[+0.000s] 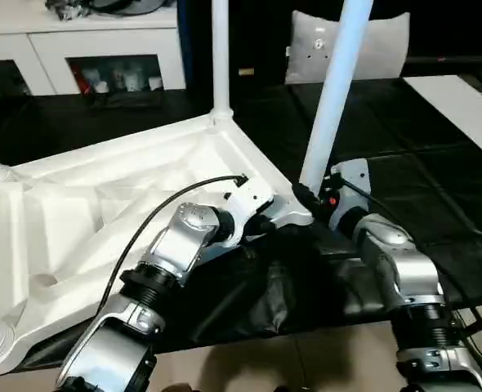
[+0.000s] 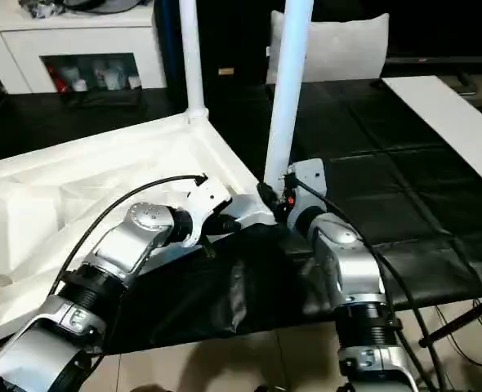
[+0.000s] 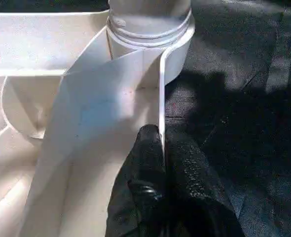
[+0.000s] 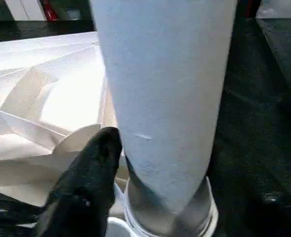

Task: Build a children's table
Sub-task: Rotate leg to tighten

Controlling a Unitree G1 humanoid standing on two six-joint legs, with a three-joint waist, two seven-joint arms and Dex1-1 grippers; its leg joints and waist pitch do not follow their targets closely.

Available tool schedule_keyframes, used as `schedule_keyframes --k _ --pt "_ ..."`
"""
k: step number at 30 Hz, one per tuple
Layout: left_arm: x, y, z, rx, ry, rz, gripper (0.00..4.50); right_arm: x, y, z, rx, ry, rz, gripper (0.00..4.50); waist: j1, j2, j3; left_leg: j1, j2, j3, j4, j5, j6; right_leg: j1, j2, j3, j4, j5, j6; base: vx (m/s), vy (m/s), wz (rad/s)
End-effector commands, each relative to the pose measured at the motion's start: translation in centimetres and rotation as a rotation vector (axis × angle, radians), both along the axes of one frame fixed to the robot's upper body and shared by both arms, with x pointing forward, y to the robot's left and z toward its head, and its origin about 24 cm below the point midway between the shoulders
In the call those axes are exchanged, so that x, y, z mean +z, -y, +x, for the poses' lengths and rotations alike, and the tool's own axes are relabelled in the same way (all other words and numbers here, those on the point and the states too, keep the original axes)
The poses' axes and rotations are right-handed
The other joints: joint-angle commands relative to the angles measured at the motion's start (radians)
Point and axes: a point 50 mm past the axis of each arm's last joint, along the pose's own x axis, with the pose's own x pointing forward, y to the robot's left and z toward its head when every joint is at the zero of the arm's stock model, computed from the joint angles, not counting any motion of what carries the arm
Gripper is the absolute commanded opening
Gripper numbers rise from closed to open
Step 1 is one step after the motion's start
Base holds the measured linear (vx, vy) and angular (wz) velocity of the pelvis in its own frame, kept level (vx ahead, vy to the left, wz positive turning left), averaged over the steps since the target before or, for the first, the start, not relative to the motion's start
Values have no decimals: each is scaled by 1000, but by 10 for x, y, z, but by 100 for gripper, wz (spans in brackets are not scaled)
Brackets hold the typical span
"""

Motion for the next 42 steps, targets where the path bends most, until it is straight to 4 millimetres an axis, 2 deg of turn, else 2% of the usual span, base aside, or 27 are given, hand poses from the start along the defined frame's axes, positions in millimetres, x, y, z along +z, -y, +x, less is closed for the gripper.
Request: schedule_keyframes --k 1,4,5,7,10,12,13,15,17,18,19,20,21,24,28,30,31,33,34,36,42 --pt "18 10 1 -50 78 -47 0 -2 -22 -6 107 1 38 302 11 -11 -84 -1 65 -28 -53 75 136 82 -103 93 -54 -108 -82 0 0 0" --pt "17 5 0 -70 75 -39 0 1 -19 -7 121 4 70 320 10 -11 -81 0 67 -29 -56 48 124 82 -102 92 -61 -151 -68 0 0 0" --pt "16 2 -1 -76 72 -35 0 2 -17 -8 136 7 77 334 11 -6 -81 1 67 -30 -57 39 118 83 -103 93 -60 -156 -65 0 0 0" --pt "16 -3 -1 -89 70 -31 0 3 -13 -12 174 19 71 359 11 -8 -80 3 69 -28 -57 28 113 81 -102 94 -62 -157 -64 0 0 0" --pt "16 -15 -2 -152 68 -24 0 4 3 -18 255 5 50 392 14 -7 -77 3 67 -28 -58 7 113 81 -99 94 -65 -167 -58 0 0 0" --pt "17 -17 -2 -165 66 -23 0 4 6 -20 277 1 39 404 17 -6 -76 3 69 -29 -58 6 112 80 -99 95 -63 -168 -56 0 0 0" --pt "17 -20 -3 -188 67 -21 0 5 11 -21 310 -4 19 404 17 -8 -76 3 70 -29 -59 6 111 79 -99 94 -64 -169 -57 0 0 0" --pt "18 -24 -3 -229 68 -10 0 7 18 -25 375 -5 -1 436 24 -6 -76 3 64 -26 -58 -7 108 81 -99 93 -69 -195 -49 0 0 0" --pt "19 -30 -6 -298 58 5 0 12 27 -30 480 -9 -8 448 30 -8 -76 2 67 -27 -58 -10 113 83 -98 94 -68 -196 -39 0 0 0" --pt "19 -30 -6 -305 56 7 0 12 27 -30 489 -9 -12 448 32 -8 -77 4 68 -27 -57 -5 116 80 -97 93 -66 -184 -39 0 0 0" --pt "18 -36 -13 -439 33 28 0 15 37 -37 608 -18 -59 448 34 -9 -78 4 68 -28 -57 -6 118 80 -98 92 -66 -184 -40 0 0 0" --pt "18 -37 -15 -471 26 30 0 15 39 -38 630 -22 -67 448 41 -9 -78 3 67 -28 -56 -7 123 83 -97 92 -65 -188 -34 0 0 0" --pt "18 -38 -17 -501 19 32 0 16 40 -39 648 -26 -72 448 45 -7 -77 4 70 -26 -56 -5 123 78 -98 93 -65 -187 -39 0 0 0" --pt "16 -44 -17 -538 -1 75 0 17 45 -42 730 -14 -134 448 61 -6 -78 11 76 -26 -56 -7 112 72 -99 93 -61 -186 -56 0 0 0" --pt "15 -48 -20 -609 -26 110 0 21 46 -43 820 1 -147 448 74 -5 -80 12 78 -25 -55 -23 99 74 -102 95 -60 -191 -67 0 0 0" --pt "14 -50 -22 -648 -38 124 0 22 45 -45 862 3 -143 448 76 -6 -77 12 80 -27 -58 -41 92 74 -102 94 -63 -211 -63 0 0 0" --pt "13 -51 -24 -686 -46 136 0 21 43 -47 905 -10 -123 431 75 -8 -77 11 78 -27 -58 -48 91 76 -102 94 -65 -221 -59 0 0 0" --pt "13 -52 -26 -715 -53 144 0 21 42 -49 939 -25 -108 431 77 -6 -74 12 75 -25 -60 -70 84 77 -101 93 -72 -267 -41 0 0 0" --pt "12 -52 -27 -728 -56 147 0 20 41 -50 952 -31 -104 410 76 -7 -74 13 76 -25 -61 -73 82 76 -101 93 -74 -276 -38 0 0 0" --pt "12 -51 -30 -759 -62 150 0 17 40 -51 984 -51 -92 403 77 -6 -73 15 74 -25 -63 -86 71 76 -100 90 -80 -306 -25 0 0 0" --pt "12 -51 -31 -780 -63 162 0 15 39 -53 1018 -79 -79 356 76 -9 -73 15 73 -26 -63 -85 65 77 -100 90 -81 -317 -17 0 0 0"
